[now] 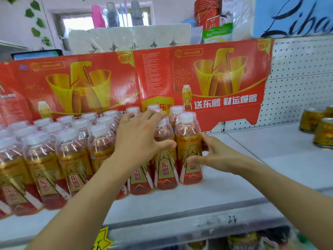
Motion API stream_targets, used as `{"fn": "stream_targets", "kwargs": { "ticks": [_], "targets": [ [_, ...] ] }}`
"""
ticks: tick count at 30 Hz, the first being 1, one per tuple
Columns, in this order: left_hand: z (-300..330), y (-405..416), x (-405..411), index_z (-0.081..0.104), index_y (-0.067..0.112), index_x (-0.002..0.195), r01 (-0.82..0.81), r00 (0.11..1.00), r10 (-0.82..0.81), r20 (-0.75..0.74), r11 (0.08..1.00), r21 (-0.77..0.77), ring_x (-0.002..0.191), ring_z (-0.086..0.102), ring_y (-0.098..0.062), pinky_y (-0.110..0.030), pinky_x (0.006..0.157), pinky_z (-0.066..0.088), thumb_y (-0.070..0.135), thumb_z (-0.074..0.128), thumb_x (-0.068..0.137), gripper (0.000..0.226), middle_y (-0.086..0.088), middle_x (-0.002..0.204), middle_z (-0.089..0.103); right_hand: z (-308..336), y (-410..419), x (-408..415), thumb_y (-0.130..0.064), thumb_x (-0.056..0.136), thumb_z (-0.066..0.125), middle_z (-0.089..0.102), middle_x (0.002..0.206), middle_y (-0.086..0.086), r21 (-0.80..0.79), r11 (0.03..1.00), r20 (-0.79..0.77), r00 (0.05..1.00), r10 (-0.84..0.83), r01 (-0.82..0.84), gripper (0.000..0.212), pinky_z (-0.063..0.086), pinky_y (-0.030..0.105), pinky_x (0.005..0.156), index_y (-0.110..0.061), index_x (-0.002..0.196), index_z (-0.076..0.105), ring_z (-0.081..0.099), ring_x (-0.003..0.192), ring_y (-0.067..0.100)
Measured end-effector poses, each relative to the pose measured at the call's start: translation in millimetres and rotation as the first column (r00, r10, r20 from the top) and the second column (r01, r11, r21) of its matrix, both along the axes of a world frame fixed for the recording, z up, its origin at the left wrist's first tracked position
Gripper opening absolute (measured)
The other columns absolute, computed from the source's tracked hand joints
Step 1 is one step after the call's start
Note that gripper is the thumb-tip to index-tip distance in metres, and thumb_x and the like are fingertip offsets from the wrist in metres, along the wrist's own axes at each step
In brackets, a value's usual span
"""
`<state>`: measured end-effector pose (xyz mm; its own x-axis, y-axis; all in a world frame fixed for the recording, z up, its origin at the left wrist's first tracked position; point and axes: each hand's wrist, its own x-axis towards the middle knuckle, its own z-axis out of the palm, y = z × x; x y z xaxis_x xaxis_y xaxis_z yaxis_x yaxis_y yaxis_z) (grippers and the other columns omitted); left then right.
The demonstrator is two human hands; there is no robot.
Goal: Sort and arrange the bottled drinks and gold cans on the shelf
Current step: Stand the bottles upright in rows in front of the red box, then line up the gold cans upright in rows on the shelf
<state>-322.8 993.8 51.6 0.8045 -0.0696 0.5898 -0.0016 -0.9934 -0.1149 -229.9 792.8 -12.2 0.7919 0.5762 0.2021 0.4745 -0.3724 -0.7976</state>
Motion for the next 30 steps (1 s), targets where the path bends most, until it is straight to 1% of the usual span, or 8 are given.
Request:
{"fn": "stream_targets", "kwargs": {
  "ticks": [4, 7, 9, 11, 14, 18, 24, 30],
  "targets": [
    [1.6, -3.7, -2.3, 0.031, 0.035, 0.147, -0.016, 0.999, 0.016, -0.030, 1.000, -0.011, 0.134, 0.040, -0.013, -0.040, 0.115, 0.017, 0.078, 0.048, 0.076, 0.085, 0.011, 0.146, 0.043, 1.9, 0.4, -3.2, -0.037, 0.078, 0.078, 0.061, 0.115, -0.015, -0.037, 0.999, -0.005, 1.000, -0.001, 0.001, 0.058, 0.047, 0.036, 0.100, -0.031, 0.126, 0.046, 0.056, 0.110, 0.005],
    [0.2, -11.1, -6.4, 0.022, 0.032, 0.151, -0.062, 0.997, 0.061, -0.043, 0.998, -0.009, 0.145, 0.024, -0.014, -0.048, 0.120, 0.003, 0.075, 0.042, 0.081, 0.085, 0.007, 0.156, 0.031, -1.8, -3.9, -12.0, -0.045, 0.083, 0.071, 0.049, 0.139, -0.014, -0.071, 0.997, 0.027, 1.000, 0.007, -0.005, 0.071, 0.038, 0.039, 0.110, -0.033, 0.141, 0.032, 0.045, 0.129, 0.009],
    [-6.3, -25.5, -11.6, 0.011, 0.028, 0.155, -0.080, 0.997, 0.080, 0.002, 0.997, 0.000, 0.150, 0.008, -0.014, -0.050, 0.120, -0.005, 0.074, 0.035, 0.084, 0.087, 0.005, 0.162, 0.016, -4.9, -17.5, -18.8, -0.053, 0.086, 0.063, 0.021, 0.159, -0.008, -0.165, 0.983, 0.224, 0.974, -0.041, 0.079, 0.088, 0.022, 0.034, 0.118, -0.029, 0.153, 0.012, 0.020, 0.145, 0.012],
    [-17.7, -51.4, -18.3, 0.016, 0.024, 0.155, -0.039, 0.996, 0.036, 0.083, 0.998, 0.045, 0.150, 0.006, -0.017, -0.050, 0.120, -0.001, 0.072, 0.030, 0.087, 0.085, 0.002, 0.162, 0.018, -6.2, -40.5, -26.6, -0.056, 0.089, 0.056, 0.006, 0.162, -0.004, -0.176, 0.957, 0.492, 0.863, -0.118, 0.231, 0.088, 0.013, 0.032, 0.119, -0.024, 0.155, 0.007, 0.007, 0.148, 0.012],
    [-39.0, -101.3, -18.0, 0.036, 0.018, 0.149, 0.070, 0.990, -0.080, 0.117, 0.994, 0.087, 0.147, 0.022, -0.021, -0.052, 0.118, 0.012, 0.068, 0.030, 0.085, 0.081, -0.002, 0.155, 0.035, -7.3, -87.6, -33.7, -0.059, 0.090, 0.045, 0.024, 0.158, 0.005, -0.094, 0.938, 0.687, 0.704, -0.182, 0.335, 0.074, 0.026, 0.040, 0.116, -0.019, 0.151, 0.030, 0.023, 0.144, 0.023],
    [-60.1, -172.0, -1.2, 0.043, 0.018, 0.145, 0.160, 0.982, -0.156, 0.109, 0.987, -0.024, 0.143, 0.033, -0.020, -0.054, 0.115, 0.026, 0.065, 0.036, 0.089, 0.073, 0.001, 0.149, 0.045, -8.3, -161.1, -35.9, -0.053, 0.090, 0.040, 0.048, 0.143, 0.007, -0.062, 0.909, 0.764, 0.606, -0.222, 0.411, 0.061, 0.042, 0.044, 0.104, -0.015, 0.137, 0.050, 0.046, 0.128, 0.027],
    [-80.9, -281.0, 26.6, 0.036, 0.027, 0.146, 0.266, 0.964, -0.261, 0.053, 0.946, -0.184, 0.142, 0.030, -0.012, -0.044, 0.119, 0.019, 0.068, 0.035, 0.087, 0.072, 0.008, 0.148, 0.043, -22.6, -280.9, -18.4, -0.049, 0.091, 0.048, 0.046, 0.144, 0.002, -0.091, 0.872, 0.734, 0.624, -0.268, 0.482, 0.053, 0.046, 0.041, 0.095, -0.020, 0.135, 0.050, 0.045, 0.129, 0.025],
    [-78.8, -349.1, 68.1, 0.023, 0.033, 0.151, 0.343, 0.909, -0.407, -0.093, 0.855, -0.389, 0.140, 0.025, -0.009, -0.024, 0.111, 0.019, 0.056, 0.055, 0.090, 0.073, 0.012, 0.153, 0.031, -19.0, -376.1, 18.2, -0.033, 0.091, 0.063, 0.042, 0.146, 0.002, -0.122, 0.829, 0.659, 0.669, -0.343, 0.545, 0.051, 0.040, 0.039, 0.102, -0.018, 0.137, 0.049, 0.036, 0.134, 0.023]
  ]
}}
